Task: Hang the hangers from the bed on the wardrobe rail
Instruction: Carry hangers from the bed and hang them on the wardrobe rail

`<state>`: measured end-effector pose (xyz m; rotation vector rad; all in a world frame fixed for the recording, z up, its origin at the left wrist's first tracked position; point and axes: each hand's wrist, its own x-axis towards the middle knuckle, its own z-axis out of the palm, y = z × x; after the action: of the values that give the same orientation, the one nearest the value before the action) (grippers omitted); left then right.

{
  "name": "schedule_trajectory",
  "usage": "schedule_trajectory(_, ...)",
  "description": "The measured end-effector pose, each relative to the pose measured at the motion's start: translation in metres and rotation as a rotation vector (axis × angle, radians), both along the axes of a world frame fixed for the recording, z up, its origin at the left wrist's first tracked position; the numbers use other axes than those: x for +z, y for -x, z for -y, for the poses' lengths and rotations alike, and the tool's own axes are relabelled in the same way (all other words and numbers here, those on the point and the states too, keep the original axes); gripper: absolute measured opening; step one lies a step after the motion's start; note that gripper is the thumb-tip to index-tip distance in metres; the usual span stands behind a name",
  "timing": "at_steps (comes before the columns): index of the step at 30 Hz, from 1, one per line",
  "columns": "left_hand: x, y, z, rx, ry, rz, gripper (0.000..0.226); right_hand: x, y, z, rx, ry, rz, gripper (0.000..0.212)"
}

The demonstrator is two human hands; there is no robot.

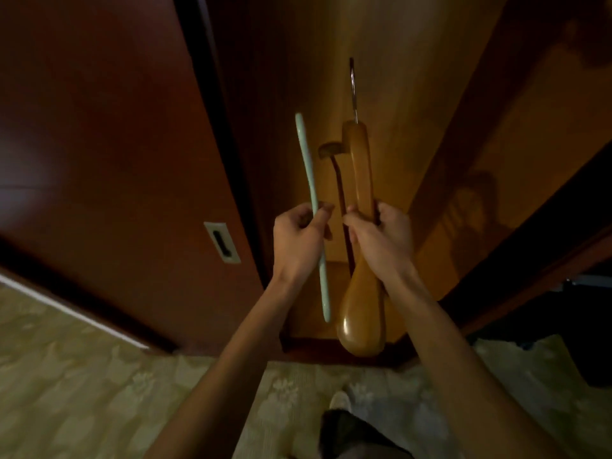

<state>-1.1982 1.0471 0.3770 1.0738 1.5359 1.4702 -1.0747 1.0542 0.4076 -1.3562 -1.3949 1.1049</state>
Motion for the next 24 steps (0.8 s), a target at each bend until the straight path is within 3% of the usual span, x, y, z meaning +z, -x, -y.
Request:
schedule_trajectory(8,0.111,0.005,-0.096,-0.026,-0.197,-0.038,0.031,0.098,0.005,-0.096,0.079,-0.145,-0.103,0.021)
schedule_trajectory(15,0.202,0.024,-0.159,-0.056,-0.311,-0.021,0.039,0.171,0.024,-0.146,0.017,-0.297,-0.155,0.036)
schedule_trajectory(24,0.285,0.027,-0.220,-0.112,-0.445,-0.044,0.033,0.255,0.036,-0.192,-0.076,-0.445,-0.212,0.030)
